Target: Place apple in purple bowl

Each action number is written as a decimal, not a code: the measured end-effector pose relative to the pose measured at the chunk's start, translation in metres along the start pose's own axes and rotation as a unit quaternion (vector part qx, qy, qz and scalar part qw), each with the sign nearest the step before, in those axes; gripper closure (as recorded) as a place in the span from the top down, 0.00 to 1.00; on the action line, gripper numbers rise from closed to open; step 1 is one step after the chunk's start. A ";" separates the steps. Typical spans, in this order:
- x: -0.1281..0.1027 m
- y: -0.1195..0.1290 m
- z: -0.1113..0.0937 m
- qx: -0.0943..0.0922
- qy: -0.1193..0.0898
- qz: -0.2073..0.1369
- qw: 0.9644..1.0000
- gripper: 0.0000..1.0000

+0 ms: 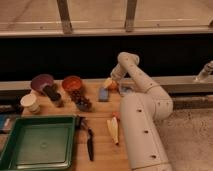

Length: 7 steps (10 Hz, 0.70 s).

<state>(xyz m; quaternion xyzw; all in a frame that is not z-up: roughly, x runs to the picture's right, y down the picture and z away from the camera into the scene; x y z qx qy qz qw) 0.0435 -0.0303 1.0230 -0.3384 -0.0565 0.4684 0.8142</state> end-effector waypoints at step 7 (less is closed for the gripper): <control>-0.014 -0.005 -0.020 0.010 -0.042 -0.003 0.999 0.00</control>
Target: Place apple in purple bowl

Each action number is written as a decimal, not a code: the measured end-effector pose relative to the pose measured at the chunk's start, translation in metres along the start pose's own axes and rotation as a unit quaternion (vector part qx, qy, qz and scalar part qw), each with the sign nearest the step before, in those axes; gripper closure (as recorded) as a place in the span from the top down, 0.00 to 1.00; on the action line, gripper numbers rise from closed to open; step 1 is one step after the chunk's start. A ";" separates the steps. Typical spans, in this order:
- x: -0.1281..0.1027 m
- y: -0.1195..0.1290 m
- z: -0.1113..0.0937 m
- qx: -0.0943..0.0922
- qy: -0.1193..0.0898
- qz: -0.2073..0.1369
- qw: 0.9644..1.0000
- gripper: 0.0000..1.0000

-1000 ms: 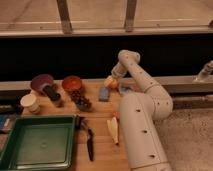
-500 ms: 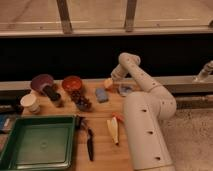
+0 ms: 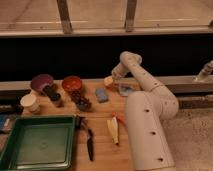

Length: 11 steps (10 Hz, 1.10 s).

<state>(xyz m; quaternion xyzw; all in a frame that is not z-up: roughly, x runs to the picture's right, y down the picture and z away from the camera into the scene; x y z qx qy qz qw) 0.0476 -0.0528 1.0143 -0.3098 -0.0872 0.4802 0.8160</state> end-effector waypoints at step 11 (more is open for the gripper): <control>-0.002 0.026 -0.194 0.075 -0.131 -0.011 0.988 0.00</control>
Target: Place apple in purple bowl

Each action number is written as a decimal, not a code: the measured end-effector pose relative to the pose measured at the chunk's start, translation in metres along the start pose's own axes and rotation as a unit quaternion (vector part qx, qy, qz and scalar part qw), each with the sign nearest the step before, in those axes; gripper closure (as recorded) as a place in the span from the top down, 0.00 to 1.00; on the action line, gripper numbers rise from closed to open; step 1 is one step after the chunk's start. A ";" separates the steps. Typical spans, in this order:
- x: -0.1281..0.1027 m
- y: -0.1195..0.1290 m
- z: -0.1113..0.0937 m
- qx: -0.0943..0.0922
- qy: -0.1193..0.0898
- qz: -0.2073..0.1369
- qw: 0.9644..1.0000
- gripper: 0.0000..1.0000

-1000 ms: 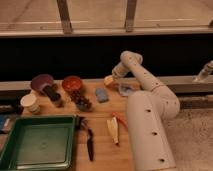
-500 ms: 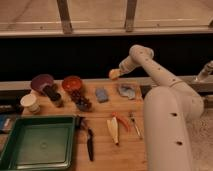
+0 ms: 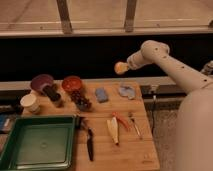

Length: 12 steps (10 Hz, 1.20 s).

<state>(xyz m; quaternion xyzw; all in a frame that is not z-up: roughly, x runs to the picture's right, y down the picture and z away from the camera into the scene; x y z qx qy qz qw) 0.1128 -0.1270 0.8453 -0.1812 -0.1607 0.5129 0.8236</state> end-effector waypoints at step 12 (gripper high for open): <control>-0.120 0.159 0.069 -0.183 -0.031 -0.153 0.971 0.00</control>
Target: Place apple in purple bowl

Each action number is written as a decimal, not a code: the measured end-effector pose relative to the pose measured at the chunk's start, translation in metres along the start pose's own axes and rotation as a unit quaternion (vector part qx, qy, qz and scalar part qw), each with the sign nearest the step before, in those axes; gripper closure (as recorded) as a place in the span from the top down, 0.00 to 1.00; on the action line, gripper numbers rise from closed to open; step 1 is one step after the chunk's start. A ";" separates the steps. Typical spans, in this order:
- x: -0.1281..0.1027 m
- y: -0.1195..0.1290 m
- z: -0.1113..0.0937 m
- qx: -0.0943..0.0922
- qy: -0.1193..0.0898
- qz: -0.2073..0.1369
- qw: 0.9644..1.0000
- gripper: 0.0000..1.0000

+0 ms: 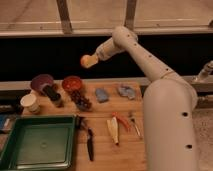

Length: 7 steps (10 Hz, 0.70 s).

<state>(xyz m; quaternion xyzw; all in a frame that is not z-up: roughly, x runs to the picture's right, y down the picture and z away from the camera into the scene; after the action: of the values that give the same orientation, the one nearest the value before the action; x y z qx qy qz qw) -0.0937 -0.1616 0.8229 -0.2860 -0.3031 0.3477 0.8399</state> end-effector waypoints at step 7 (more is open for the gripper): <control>0.002 -0.001 -0.003 -0.003 0.004 -0.009 1.000 0.00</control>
<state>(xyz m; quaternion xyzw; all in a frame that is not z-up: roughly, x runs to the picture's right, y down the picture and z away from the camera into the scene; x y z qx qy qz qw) -0.0902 -0.1617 0.8224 -0.2871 -0.3034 0.3381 0.8433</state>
